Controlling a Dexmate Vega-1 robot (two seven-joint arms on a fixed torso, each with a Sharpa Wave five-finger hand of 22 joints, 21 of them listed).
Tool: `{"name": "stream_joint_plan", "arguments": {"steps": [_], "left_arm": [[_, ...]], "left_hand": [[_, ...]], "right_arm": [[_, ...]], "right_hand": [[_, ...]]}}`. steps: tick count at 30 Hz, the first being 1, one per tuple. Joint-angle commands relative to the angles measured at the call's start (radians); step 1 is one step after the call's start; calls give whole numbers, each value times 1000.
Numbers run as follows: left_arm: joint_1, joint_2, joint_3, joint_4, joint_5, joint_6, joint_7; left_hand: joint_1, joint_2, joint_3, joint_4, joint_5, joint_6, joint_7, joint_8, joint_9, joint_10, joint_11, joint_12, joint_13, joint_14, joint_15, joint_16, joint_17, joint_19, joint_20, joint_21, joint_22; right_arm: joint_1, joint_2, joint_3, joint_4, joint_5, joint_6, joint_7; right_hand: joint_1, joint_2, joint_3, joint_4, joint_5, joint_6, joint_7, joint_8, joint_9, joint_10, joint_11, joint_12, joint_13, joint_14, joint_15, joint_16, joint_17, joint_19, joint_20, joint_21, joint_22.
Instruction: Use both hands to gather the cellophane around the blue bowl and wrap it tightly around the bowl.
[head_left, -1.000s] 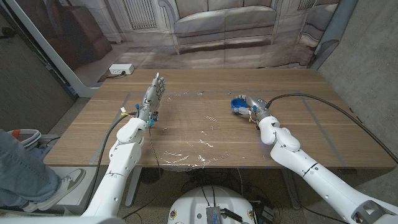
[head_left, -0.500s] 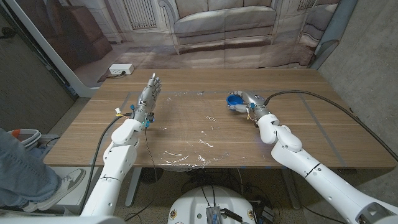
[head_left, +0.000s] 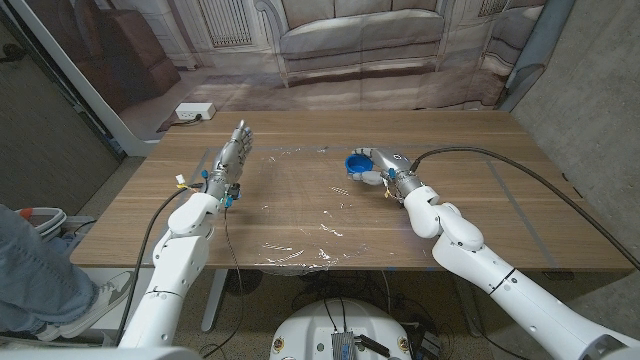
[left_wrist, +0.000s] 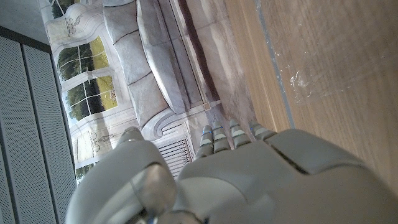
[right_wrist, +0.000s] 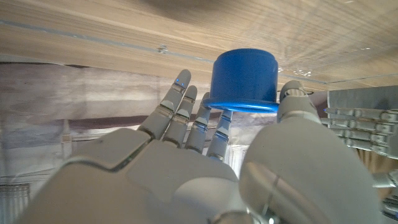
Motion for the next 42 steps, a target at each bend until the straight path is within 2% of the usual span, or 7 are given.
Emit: {"name": "stream_joint_plan", "arguments": {"steps": [1,19,20,22,24,33,42], "left_arm": [[-1,16,-9,12,-6,6,-31],[15,7,-25,33,-20,-28,-45],[16,6,-26,33,-21,-32,-45],[22,2,-29,30,-18,-36,-38],[27,-1,-32,27,-23,-40,-38],[50,-9,-32,2,-23,-47,-32],[68,-13,-34,-17,-24,-53,-30]], "left_hand": [[2,0,6,2,-7,8,2,-3,5,11,0,-4,6,6,4,-4,2,-1,6,1,3],[8,4,6,0,-9,8,1,-6,5,12,-1,-6,6,6,3,-5,2,-3,6,1,4],[9,4,6,-1,-10,9,1,-6,5,12,2,-7,6,6,4,-5,2,-4,-3,0,4],[13,6,6,-2,-12,12,5,-7,5,16,4,-7,6,8,6,-6,2,-7,-57,-1,3],[14,7,5,-2,-13,13,8,-8,5,18,9,-7,6,9,9,-6,2,-8,-69,-1,3],[16,8,5,-3,-14,16,10,-8,5,18,12,-8,6,9,8,-6,2,-10,-65,-2,2],[18,9,4,-4,-15,16,9,-9,6,17,8,-10,7,9,8,-7,2,-10,-62,-2,2]], "right_arm": [[5,21,-43,-24,-40,105,45],[3,44,-75,-22,-68,217,111],[5,47,-77,-17,-68,226,110],[10,52,-85,-8,-75,241,107],[15,58,-91,2,-81,256,104],[43,88,-112,67,-84,315,85],[78,110,-142,137,-131,325,67]], "right_hand": [[18,12,7,5,-6,9,0,5,5,38,-39,4,4,-3,-84,-7,3,-7,-33,-8,5],[16,13,4,10,-11,16,-1,2,5,35,-38,0,4,-14,-79,-16,4,-23,-29,-18,5],[15,12,3,10,-11,16,-1,2,5,35,-38,0,4,-14,-79,-16,4,-25,-28,-19,5],[15,13,3,10,-12,17,-2,2,5,35,-39,-1,4,-14,-79,-16,4,-25,-29,-20,5],[14,13,3,11,-12,18,-3,2,5,35,-39,-1,4,-14,-79,-17,5,-26,-29,-20,5],[10,15,0,15,-14,20,-5,0,5,32,-44,-4,4,-18,-77,-19,6,-36,-26,-27,5],[9,16,-1,16,-15,21,-7,-1,5,30,-45,-6,4,-21,-78,-22,6,-37,-26,-29,5]]}}
